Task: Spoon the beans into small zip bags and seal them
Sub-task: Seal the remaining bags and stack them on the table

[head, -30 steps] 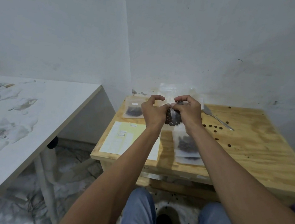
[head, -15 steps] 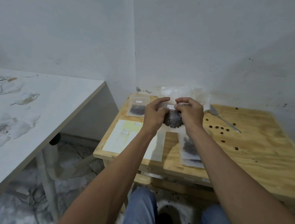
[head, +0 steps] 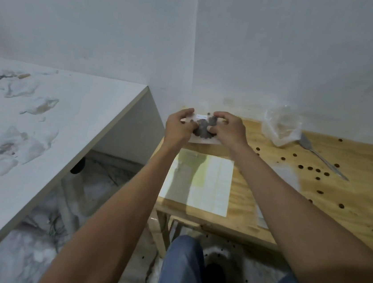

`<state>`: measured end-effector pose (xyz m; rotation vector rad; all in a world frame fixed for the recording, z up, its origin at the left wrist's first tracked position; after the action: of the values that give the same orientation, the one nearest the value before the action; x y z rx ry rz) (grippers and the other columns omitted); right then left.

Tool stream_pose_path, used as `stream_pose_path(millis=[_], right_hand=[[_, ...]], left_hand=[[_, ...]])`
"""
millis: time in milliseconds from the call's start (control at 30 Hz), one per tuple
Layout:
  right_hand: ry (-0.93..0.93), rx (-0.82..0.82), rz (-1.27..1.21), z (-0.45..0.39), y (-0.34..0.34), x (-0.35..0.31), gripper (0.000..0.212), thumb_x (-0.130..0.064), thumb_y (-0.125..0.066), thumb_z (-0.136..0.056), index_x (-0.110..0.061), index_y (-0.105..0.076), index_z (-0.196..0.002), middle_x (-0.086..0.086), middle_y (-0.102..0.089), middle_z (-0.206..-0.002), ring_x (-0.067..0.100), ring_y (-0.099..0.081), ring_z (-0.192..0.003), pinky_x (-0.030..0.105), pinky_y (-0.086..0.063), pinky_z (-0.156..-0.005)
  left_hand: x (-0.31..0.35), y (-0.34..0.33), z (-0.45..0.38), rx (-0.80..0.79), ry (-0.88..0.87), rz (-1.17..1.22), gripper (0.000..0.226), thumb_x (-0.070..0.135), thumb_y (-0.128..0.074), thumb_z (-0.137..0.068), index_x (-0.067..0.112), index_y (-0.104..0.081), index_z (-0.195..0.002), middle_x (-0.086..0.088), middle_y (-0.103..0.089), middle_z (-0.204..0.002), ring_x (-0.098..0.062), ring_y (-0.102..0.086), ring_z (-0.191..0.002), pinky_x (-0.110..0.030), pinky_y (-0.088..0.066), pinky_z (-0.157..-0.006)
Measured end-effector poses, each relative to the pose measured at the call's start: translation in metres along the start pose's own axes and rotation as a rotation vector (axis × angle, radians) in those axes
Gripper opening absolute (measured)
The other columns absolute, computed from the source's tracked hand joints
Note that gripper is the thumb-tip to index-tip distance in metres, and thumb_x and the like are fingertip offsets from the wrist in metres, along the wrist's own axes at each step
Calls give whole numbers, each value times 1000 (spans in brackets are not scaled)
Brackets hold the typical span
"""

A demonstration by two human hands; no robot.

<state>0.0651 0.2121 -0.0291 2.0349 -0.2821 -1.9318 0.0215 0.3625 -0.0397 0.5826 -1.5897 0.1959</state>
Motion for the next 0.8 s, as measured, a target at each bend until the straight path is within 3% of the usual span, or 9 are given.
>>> stream_pose_path(millis=[100, 200, 333, 433, 533, 600, 700, 800], right_hand=[[-36, -8, 5, -17, -17, 1, 49, -4, -76, -81, -16, -70, -128, 4, -66, -132, 19, -63, -116, 31, -55, -94], [-60, 2, 56, -32, -31, 3, 52, -5, -78, -81, -13, -69, -131, 5, -64, -138, 21, -62, -122, 32, -53, -102], [-49, -33, 230, -40, -40, 11, 42, -9, -72, -88, -9, -68, -130, 8, -63, -138, 25, -61, -124, 29, -52, -98], [-62, -69, 364, -40, -44, 20, 36, -18, -66, -90, -12, -70, -125, 12, -64, -135, 29, -62, -120, 35, -53, -97], [-69, -77, 387, -40, -43, 22, 43, -24, -68, -86, -21, -68, -128, 11, -57, -141, 29, -58, -122, 35, -52, -99], [-58, -54, 343, -36, -37, 18, 46, -26, -70, -88, -22, -65, -133, 8, -53, -145, 27, -57, -125, 34, -51, -101], [-49, 18, 262, -30, -17, 12, 36, -22, -72, -88, -23, -69, -124, 5, -60, -137, 25, -62, -118, 38, -53, -100], [-62, 63, 261, -15, 16, 7, 26, -18, -72, -84, -24, -73, -110, 2, -70, -116, 23, -69, -98, 35, -59, -83]], left_hand=[[-9, 9, -19, -5, 39, -91, 49, 4, -74, -88, 1, -62, -134, -13, -62, -133, -17, -62, -108, -17, -47, -86], [-19, 13, -34, 39, 48, -161, 48, 9, -78, -86, -1, -64, -130, -15, -64, -132, -23, -62, -119, -22, -46, -96], [-29, 6, -44, 22, 73, -300, 41, 13, -77, -85, -1, -70, -123, -14, -68, -129, -24, -62, -123, -30, -47, -104], [-36, 1, -43, -2, 100, -375, 37, 14, -70, -88, 2, -71, -123, -12, -68, -129, -24, -62, -122, -24, -45, -96], [-37, 1, -39, 45, 80, -430, 35, 18, -70, -88, 8, -73, -121, -11, -68, -129, -23, -61, -121, -25, -44, -92], [-34, 4, -35, 88, 8, -477, 33, 25, -74, -87, 13, -73, -117, -10, -65, -130, -26, -57, -123, -32, -46, -100], [-22, -2, -24, 116, -84, -504, 24, 29, -71, -88, 20, -75, -110, -9, -61, -128, -29, -53, -123, -43, -45, -104], [0, -18, -4, 56, -136, -456, 18, 25, -68, -89, 19, -78, -103, -10, -66, -119, -28, -60, -113, -32, -46, -93]])
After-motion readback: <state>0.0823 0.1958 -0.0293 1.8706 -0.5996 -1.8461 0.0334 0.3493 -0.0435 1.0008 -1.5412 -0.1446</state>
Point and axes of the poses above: each hand's wrist, its own z-axis away from the middle knuckle, its own y-axis out of the back of the hand, x = y × z, the point moved 2 cm from there along -z, towards the middle knuckle
